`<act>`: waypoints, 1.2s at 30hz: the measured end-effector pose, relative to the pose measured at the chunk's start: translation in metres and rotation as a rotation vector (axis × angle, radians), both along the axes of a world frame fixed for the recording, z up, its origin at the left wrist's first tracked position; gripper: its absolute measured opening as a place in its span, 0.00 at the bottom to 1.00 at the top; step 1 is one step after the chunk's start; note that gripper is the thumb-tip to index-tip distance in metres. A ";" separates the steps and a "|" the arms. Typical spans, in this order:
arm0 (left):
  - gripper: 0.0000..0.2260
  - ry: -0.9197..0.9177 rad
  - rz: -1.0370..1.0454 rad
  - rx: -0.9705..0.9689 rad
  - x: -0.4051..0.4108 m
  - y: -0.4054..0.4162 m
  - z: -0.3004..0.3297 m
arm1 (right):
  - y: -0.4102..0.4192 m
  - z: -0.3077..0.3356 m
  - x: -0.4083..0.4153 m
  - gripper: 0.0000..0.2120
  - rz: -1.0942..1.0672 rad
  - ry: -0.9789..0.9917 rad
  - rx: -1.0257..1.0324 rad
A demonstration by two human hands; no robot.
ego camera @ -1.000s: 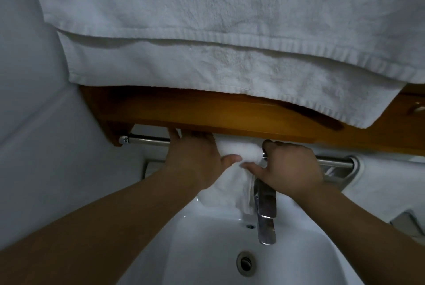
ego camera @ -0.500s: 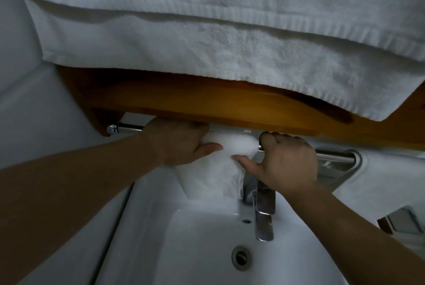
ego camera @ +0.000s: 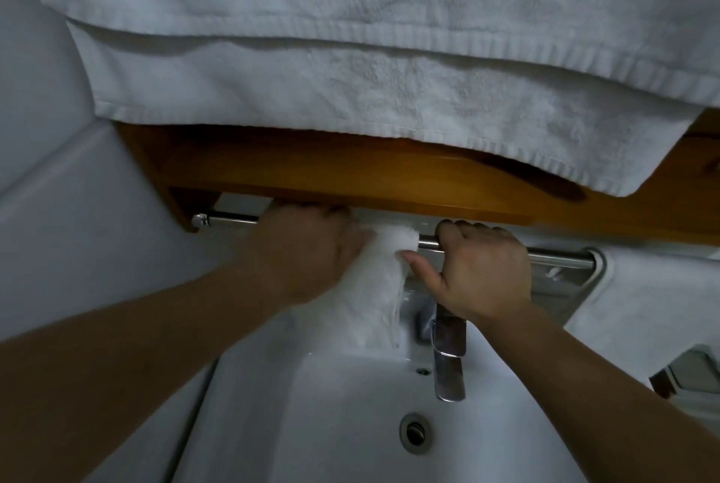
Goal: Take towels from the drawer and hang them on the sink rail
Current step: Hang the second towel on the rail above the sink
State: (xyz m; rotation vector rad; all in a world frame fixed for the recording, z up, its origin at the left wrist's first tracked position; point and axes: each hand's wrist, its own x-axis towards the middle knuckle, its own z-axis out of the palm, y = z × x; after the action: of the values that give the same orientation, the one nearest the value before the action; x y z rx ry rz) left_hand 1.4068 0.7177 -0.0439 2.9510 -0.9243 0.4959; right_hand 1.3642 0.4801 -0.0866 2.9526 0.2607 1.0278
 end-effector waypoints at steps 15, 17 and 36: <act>0.26 -0.072 0.041 0.066 -0.009 -0.034 -0.030 | 0.001 -0.002 0.001 0.22 -0.006 -0.005 0.002; 0.28 -0.067 0.017 0.100 0.003 -0.032 -0.022 | 0.001 -0.003 0.001 0.20 -0.010 -0.018 -0.001; 0.37 -0.040 0.188 0.027 0.017 0.018 -0.005 | 0.002 -0.006 0.004 0.20 -0.014 -0.024 0.019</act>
State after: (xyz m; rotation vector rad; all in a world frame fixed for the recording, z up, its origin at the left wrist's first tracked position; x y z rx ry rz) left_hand 1.4234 0.7357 -0.0490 3.0795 -0.6638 0.5528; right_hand 1.3680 0.4818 -0.0930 2.9527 0.2305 1.0692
